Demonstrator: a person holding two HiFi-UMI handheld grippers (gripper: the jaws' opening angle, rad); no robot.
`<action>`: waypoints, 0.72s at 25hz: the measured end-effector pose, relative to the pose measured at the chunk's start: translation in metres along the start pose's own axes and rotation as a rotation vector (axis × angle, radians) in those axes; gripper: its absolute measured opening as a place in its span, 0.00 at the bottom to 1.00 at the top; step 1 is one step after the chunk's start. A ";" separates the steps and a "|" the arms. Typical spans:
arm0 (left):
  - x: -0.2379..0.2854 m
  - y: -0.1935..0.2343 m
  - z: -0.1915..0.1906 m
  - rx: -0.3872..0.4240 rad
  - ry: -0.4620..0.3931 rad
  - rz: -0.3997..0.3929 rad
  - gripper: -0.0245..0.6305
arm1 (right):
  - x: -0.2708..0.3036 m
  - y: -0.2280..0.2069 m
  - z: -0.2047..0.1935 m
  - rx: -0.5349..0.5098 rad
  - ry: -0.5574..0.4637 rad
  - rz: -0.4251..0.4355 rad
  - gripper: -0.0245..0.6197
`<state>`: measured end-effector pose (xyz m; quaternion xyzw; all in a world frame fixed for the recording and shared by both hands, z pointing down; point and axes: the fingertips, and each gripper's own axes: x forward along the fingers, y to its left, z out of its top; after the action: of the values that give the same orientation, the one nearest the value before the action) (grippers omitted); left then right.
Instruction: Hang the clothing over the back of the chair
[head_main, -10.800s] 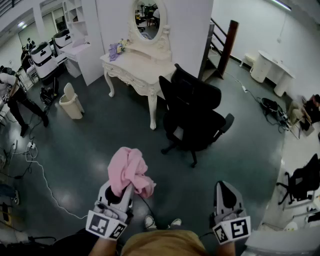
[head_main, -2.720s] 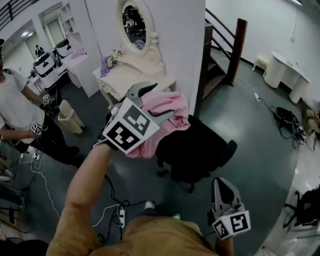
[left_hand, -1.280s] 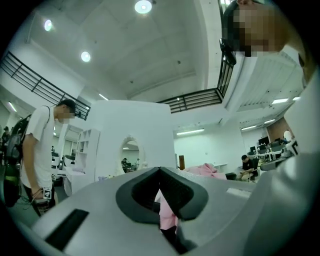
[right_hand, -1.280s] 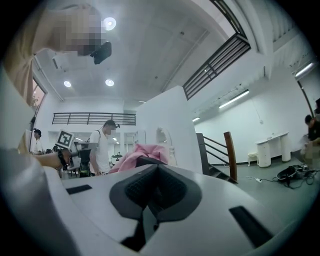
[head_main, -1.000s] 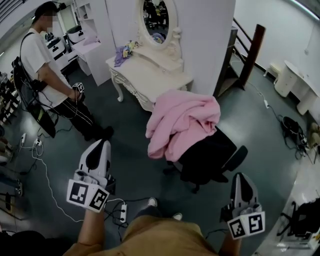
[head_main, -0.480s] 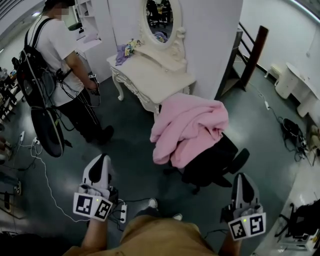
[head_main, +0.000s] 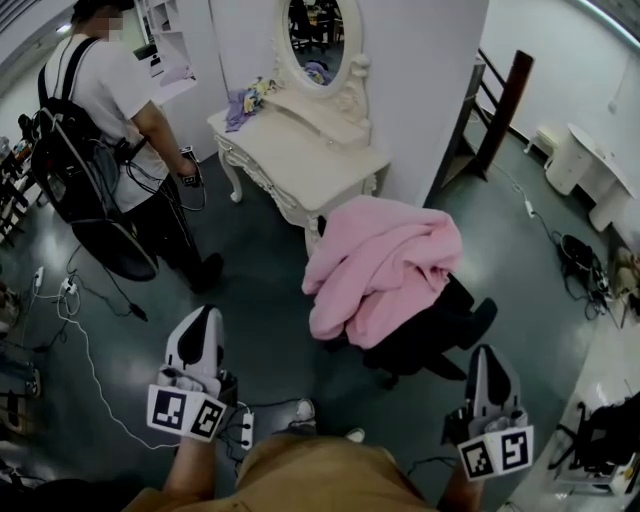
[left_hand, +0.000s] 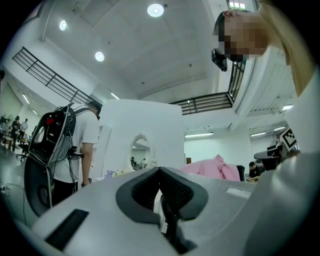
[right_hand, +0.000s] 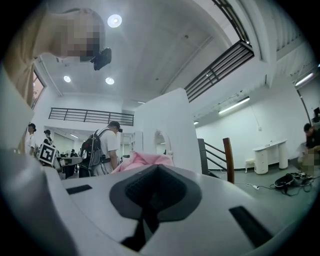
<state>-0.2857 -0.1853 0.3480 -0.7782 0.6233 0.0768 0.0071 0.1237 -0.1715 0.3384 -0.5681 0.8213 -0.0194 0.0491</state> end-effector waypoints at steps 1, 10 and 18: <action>0.002 0.001 0.000 -0.002 -0.001 -0.003 0.04 | 0.001 -0.001 0.000 0.000 0.000 -0.004 0.04; 0.016 0.012 -0.004 -0.016 -0.003 -0.014 0.04 | 0.012 0.002 0.001 -0.027 -0.006 -0.022 0.04; 0.029 0.011 -0.004 -0.016 -0.011 -0.037 0.04 | 0.013 -0.002 0.002 -0.052 -0.006 -0.054 0.04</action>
<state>-0.2900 -0.2160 0.3492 -0.7891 0.6082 0.0859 0.0054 0.1216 -0.1842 0.3358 -0.5912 0.8057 0.0025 0.0364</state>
